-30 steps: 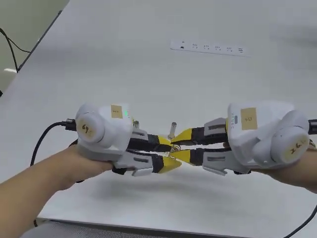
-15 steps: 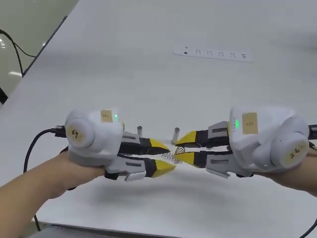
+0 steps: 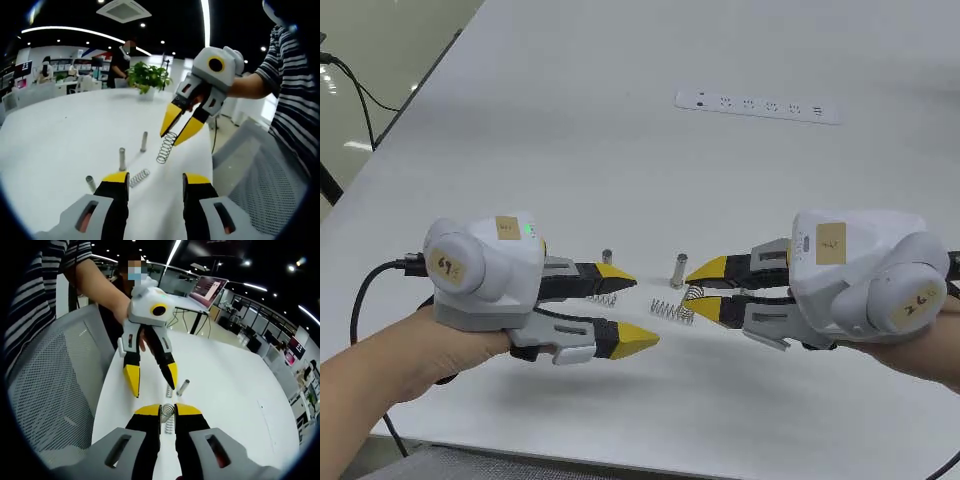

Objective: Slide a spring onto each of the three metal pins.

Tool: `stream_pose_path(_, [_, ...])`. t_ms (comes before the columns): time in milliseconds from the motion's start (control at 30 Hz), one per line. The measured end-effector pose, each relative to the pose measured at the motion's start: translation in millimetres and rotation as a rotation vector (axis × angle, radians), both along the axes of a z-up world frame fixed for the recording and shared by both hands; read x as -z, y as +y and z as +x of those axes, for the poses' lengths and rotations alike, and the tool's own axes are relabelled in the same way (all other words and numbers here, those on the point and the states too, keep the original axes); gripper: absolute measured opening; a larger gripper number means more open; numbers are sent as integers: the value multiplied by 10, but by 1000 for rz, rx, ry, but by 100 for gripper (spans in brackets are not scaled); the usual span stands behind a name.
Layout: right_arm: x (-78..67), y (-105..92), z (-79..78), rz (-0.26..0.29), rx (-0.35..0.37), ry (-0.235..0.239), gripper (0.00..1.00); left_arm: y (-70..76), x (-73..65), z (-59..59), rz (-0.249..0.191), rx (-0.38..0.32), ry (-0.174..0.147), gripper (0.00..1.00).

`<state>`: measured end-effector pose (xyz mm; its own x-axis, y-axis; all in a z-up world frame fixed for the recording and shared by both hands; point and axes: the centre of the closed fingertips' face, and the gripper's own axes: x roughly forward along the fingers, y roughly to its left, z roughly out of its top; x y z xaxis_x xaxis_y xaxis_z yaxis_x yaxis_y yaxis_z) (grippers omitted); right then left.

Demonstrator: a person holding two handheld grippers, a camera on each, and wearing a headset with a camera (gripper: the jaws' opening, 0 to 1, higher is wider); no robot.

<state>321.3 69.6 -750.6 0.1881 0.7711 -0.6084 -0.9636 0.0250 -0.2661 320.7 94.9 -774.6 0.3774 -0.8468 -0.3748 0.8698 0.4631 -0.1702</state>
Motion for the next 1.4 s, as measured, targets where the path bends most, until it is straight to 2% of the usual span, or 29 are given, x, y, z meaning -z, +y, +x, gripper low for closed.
stream_pose_path(233, [13, -23, 29, -3, 11, -3, 7, 119, -5, -19, -1, -30, 10, 45])
stream_pose_path(367, [12, -32, 40, -3, 15, -3, 7, 220, 1, 28, 3, -66, 15, 48])
stream_pose_path(433, [8, -39, 50, -4, 18, -6, 7, 261, -27, 41, 5, -78, -5, 50])
stream_pose_path(500, [1, -47, 64, 1, 27, -2, 7, 295, -53, 52, -10, -94, 1, 54])
stream_pose_path(567, [3, -57, 76, 0, 33, -1, 7, 327, -64, 71, -13, -110, -7, 59])
stream_pose_path(667, [1, -71, 89, 1, 40, -2, 7, 405, -69, 81, -12, -125, -6, 59])
stream_pose_path(800, [-4, -94, 101, 4, 49, -1, 7, 519, -49, 96, 0, -151, -8, 68])
stream_pose_path(900, [1, -110, 108, 2, 55, -2, 7, 580, -42, 102, -4, -168, 2, 74])
stream_pose_path(1133, [1, -129, 126, 14, 79, 10, 7, 666, -42, 127, 3, -197, -15, 92])
stream_pose_path(1267, [9, -144, 127, 15, 86, 12, 7, 703, -18, 129, 13, -208, -19, 98])
stream_pose_path(1400, [20, -152, 132, 15, 92, 15, 7, 744, -20, 151, 25, -219, -40, 98])
